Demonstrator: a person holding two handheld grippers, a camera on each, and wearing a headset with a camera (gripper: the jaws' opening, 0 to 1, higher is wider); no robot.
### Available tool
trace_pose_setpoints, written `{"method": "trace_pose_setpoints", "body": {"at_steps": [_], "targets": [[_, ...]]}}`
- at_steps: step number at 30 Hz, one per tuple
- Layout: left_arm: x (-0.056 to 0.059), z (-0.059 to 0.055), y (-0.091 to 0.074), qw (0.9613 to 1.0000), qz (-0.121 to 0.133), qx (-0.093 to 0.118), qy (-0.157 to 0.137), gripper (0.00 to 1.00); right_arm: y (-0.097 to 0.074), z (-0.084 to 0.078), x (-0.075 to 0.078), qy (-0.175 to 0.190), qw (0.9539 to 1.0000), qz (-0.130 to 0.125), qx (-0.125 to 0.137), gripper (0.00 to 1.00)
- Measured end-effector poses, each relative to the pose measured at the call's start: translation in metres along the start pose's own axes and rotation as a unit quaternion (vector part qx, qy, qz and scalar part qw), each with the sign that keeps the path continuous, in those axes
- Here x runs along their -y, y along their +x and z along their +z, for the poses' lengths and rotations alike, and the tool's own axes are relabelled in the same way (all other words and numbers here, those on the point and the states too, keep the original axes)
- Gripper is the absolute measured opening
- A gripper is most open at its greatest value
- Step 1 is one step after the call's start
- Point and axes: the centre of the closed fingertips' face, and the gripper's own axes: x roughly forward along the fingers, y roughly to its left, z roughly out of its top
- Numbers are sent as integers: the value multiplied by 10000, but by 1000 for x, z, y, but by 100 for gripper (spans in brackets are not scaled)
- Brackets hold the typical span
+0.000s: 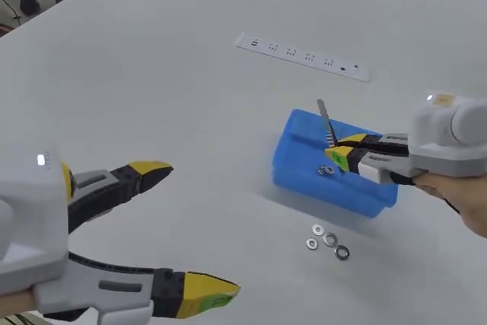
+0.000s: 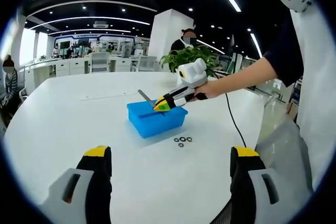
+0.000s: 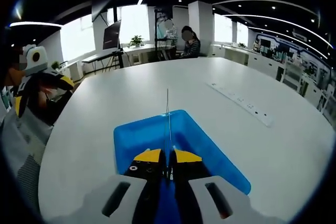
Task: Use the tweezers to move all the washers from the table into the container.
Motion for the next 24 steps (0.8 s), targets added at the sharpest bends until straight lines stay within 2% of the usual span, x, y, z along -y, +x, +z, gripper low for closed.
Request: {"method": "trace_pose_setpoints", "body": {"at_steps": [8, 12, 13, 16, 17, 20, 21, 24], "targets": [[0, 0, 2, 10000, -9, -25, -12, 99, 0, 10, -7, -28, 9997, 91, 222, 7], [-7, 5, 15, 10000, -38, 24, -29, 99, -3, 15, -11, -158, 9994, 115, 287, 7], [-11, 8, 20, 9999, -20, 94, -74, 97, -4, 17, -12, -238, 9990, 146, 335, 7], [-24, 28, 44, 9983, -121, 434, -381, 93, -6, 19, -14, -332, 9986, 153, 369, 7], [-30, 39, 55, 9967, -186, 608, -502, 92, -7, 19, -15, -348, 9985, 164, 380, 7], [-43, 60, 77, 9928, -255, 918, -729, 87, -10, 20, -15, -385, 9982, 173, 422, 7], [-52, 67, 88, 9905, -260, 1016, -892, 85, -11, 20, -15, -384, 9981, 180, 442, 7], [-64, 77, 112, 9851, -247, 1112, -1292, 78, -15, 21, -16, -392, 9978, 230, 492, 7]]}}
